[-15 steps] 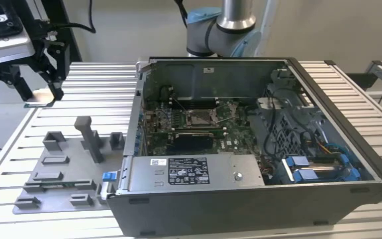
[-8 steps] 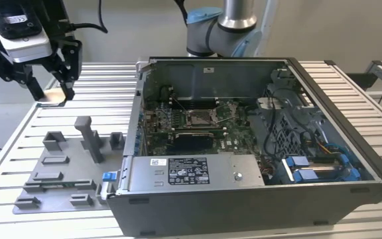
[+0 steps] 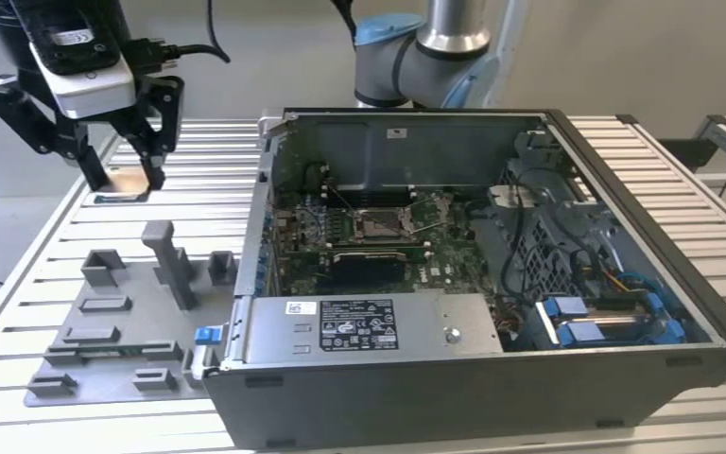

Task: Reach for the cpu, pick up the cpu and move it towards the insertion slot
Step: 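Pick up the cpu and move it towards the insertion slot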

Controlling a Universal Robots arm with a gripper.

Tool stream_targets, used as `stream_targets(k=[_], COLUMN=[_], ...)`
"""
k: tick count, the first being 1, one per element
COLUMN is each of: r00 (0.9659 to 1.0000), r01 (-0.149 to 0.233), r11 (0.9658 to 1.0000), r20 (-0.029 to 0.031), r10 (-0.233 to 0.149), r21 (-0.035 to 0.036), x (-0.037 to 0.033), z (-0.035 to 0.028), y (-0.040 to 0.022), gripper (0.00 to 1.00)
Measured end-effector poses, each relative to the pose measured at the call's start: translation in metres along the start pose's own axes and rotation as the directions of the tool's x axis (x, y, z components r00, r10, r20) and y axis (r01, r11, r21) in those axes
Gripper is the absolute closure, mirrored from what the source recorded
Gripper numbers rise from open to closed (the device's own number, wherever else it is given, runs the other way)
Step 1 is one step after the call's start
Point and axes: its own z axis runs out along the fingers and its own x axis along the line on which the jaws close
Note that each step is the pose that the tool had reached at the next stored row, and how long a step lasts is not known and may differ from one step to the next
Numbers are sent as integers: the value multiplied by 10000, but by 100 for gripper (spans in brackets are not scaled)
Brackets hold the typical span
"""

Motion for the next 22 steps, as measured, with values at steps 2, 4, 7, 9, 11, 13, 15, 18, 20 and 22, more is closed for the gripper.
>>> stream_targets(k=[2, 4, 7, 9, 11, 13, 15, 18, 20, 22], r00=[10000, 10000, 10000, 10000, 10000, 10000, 10000, 10000, 10000, 9999], r01=[0, 0, -1, -2, -2, -2, -3, -3, -4, -4], r11=[10000, 10000, 10000, 10000, 10000, 10000, 10000, 10000, 10000, 10000], r20=[-10, -20, -34, -44, -53, -62, -69, -83, -95, -105], r10=[0, 0, 1, 2, 2, 2, 3, 3, 4, 4], r21=[-1, -1, -2, -2, -3, -2, -3, -3, -4, -4], x=[-51, -105, -180, -232, -282, -330, -376, -452, -509, -563], z=[-1, -2, -3, -5, -6, -7, -8, -10, -11, -12], y=[-2, -4, -6, -8, -9, -11, -13, -15, -17, -19], gripper=[100, 100, 100, 100, 100, 100, 100, 100, 100, 100])
